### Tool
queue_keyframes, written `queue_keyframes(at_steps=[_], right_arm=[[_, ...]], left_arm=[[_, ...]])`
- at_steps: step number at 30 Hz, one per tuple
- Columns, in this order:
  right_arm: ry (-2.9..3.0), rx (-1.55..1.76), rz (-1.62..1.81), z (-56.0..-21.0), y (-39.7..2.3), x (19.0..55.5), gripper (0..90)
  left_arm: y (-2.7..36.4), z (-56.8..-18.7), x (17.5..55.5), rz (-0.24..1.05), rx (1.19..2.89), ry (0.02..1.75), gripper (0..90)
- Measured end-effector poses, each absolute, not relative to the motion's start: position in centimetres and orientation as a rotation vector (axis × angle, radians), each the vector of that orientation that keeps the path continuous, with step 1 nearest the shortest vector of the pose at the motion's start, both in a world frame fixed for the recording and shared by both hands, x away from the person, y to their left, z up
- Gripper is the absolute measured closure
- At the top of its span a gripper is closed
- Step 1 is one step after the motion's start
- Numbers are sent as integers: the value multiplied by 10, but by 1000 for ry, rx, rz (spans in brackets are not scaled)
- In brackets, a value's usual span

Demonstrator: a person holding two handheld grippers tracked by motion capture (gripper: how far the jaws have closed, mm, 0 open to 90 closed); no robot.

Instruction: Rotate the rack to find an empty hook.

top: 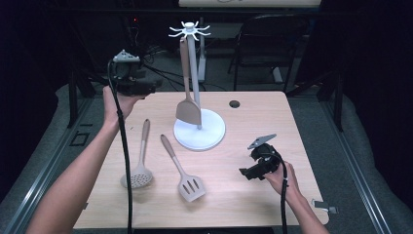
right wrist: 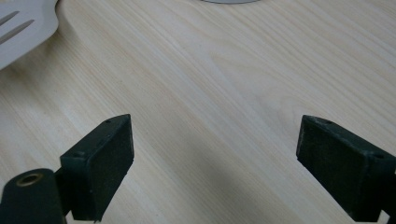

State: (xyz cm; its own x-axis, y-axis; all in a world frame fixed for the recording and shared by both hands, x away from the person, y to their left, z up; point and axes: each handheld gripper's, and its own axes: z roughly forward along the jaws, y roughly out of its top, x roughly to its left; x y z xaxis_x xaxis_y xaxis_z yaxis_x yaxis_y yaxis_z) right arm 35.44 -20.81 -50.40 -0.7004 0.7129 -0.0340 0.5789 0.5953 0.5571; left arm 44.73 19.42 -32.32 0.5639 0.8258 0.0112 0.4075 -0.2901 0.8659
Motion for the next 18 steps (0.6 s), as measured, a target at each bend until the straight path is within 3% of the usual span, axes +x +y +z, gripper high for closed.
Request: queue_keyframes(at_steps=[9,18], right_arm=[[2638,1087,731,-513,-204,356,101],[2611,1082,729,-512,-201,355,104]], left_arm=[[200,-366,435,544,1973,1040,168],[199,-421,417,503,2059,1075,146]])
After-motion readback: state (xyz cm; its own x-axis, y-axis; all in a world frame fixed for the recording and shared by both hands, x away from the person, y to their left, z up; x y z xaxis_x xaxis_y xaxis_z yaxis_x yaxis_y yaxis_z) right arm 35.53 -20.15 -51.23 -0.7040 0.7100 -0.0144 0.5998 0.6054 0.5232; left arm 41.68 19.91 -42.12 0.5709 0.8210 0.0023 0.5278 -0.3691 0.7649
